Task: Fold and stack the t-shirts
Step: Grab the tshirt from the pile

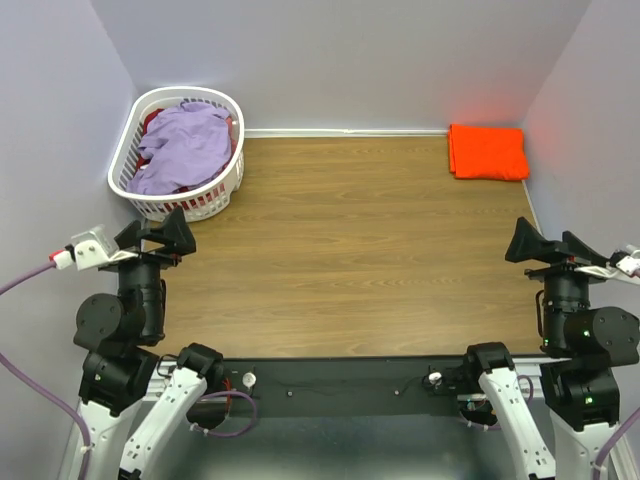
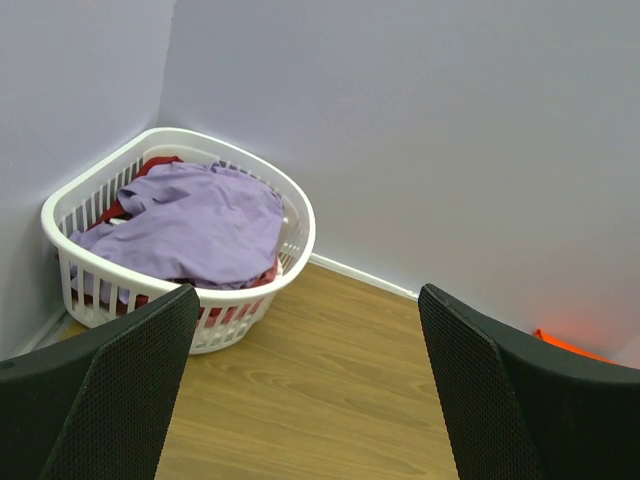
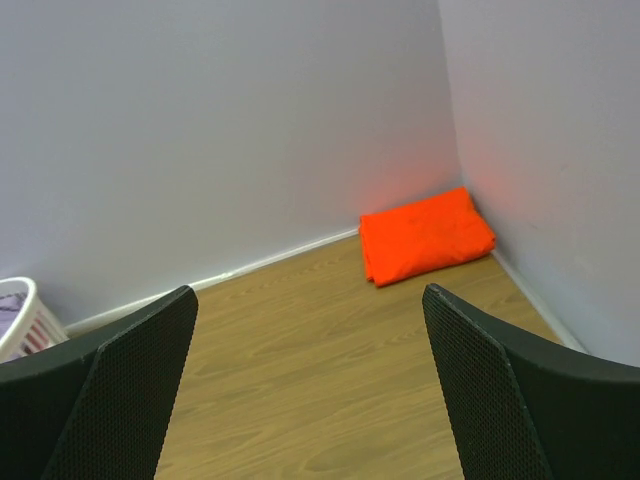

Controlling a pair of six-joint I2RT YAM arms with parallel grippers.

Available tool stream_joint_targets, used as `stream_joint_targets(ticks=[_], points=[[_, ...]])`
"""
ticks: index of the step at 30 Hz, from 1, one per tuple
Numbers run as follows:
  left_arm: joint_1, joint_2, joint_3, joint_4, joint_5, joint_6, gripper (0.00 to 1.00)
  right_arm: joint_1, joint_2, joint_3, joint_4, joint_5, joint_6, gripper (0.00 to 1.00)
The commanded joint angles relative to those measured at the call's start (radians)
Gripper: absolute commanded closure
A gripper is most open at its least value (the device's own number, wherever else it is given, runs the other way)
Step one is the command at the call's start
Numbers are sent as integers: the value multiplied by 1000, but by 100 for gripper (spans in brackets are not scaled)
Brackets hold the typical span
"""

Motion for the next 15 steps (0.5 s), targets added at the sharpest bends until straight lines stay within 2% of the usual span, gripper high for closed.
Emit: stream_joint_targets(ticks=[1, 3, 7, 13, 15], points=[[6, 59, -14, 21, -18, -19, 2, 9, -12, -41, 11, -88, 119, 0], [6, 117, -13, 26, -9, -37, 1, 7, -7, -78, 20, -180, 174, 0], [4, 266, 8, 53, 62, -72, 2, 9, -4, -144, 26, -224, 217, 0], [9, 615, 161, 64, 148, -144, 2, 27, -24, -213, 29, -260, 214, 0], [14, 732, 206, 75, 133, -160, 2, 33, -33, -232, 29, -262, 217, 0]])
